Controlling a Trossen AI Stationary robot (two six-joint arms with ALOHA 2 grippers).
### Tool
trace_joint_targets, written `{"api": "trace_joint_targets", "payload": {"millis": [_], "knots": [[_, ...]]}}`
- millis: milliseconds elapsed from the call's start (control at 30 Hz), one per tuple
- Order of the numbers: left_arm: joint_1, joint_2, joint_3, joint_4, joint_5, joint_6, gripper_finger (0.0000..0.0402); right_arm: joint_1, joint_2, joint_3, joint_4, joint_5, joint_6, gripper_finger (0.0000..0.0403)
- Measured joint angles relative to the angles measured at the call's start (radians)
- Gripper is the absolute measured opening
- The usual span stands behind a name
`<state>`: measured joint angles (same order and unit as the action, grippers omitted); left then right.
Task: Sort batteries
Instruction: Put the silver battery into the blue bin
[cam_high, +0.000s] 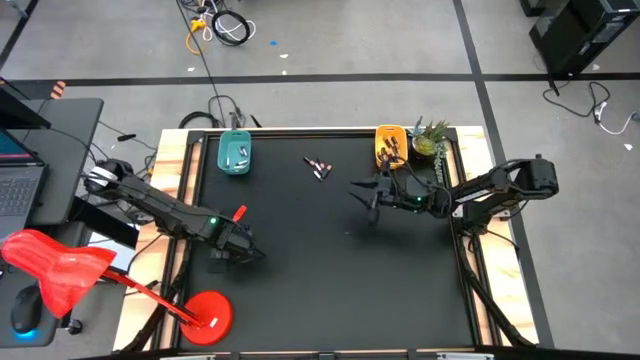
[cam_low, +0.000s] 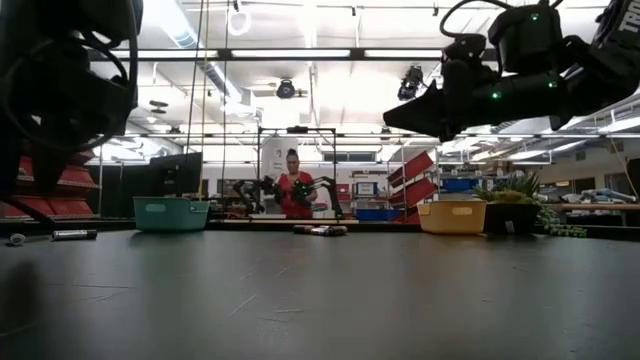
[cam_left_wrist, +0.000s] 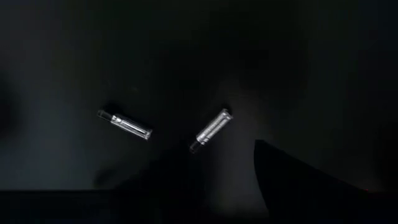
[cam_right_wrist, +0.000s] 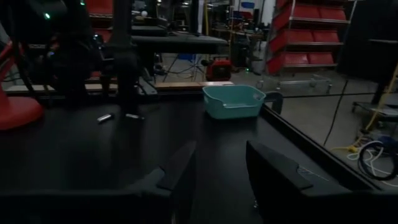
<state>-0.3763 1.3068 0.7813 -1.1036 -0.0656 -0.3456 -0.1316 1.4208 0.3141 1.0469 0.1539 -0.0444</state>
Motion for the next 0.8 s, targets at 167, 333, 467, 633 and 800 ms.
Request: {"api": "trace_joint_targets", "payload": {"millis": [167,333,467,633,800], "knots": [[0.000,0.065,-0.001,0.011,-0.020,-0.065,0.0182,0.018,0.000,0.000,0.003,0.000,0.000,0.0149],[0.000,0.132,-0.001,0.010,-0.019,-0.053,0.0182,0.025,0.000,0.000,0.013,0.005,0.000,0.0149],[0.000,0.183,-0.001,0.009,-0.019,-0.024,0.0182,0.025,0.000,0.000,0.014,0.006,-0.001,0.0149],[0.000,0.248,-0.001,0.011,-0.019,0.026,0.0182,0.025,0.000,0.000,0.014,0.007,-0.002,0.0149],[0.000,0.307,0.000,0.029,0.010,0.072,0.0182,0.025,0.000,0.001,0.013,0.008,-0.003,0.0149]]}}
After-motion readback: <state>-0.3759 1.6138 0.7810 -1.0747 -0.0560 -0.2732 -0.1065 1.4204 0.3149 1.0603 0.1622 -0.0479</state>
